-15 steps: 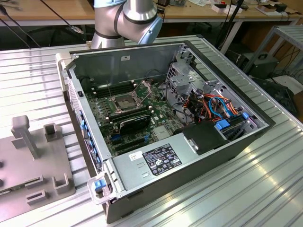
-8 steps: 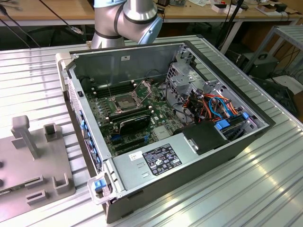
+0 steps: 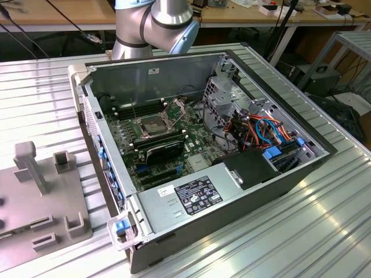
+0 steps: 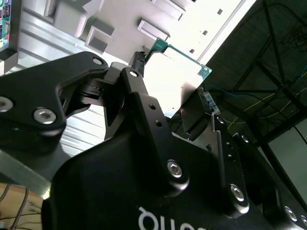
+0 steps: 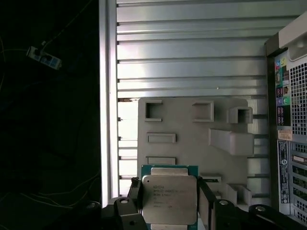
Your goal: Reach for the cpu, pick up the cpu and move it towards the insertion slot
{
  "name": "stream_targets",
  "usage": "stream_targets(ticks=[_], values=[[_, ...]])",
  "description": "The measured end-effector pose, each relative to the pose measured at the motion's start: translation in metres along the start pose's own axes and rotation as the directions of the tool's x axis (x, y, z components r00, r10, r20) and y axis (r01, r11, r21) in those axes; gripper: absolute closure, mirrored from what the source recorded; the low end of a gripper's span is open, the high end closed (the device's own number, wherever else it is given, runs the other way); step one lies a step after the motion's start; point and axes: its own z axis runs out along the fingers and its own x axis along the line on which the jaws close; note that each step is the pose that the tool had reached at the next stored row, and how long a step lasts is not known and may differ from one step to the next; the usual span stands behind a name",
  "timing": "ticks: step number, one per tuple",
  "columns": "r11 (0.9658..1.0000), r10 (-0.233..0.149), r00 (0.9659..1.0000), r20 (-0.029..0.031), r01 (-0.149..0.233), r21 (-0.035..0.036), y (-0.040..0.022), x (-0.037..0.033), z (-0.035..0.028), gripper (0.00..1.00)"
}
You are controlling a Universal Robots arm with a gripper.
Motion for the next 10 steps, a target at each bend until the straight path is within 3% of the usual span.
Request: stream_targets(ticks=[10], values=[[1.0, 0.0, 1.0, 0.0, 0.0, 0.0001, 0.0002, -0.0077, -0.0002, 0.45]])
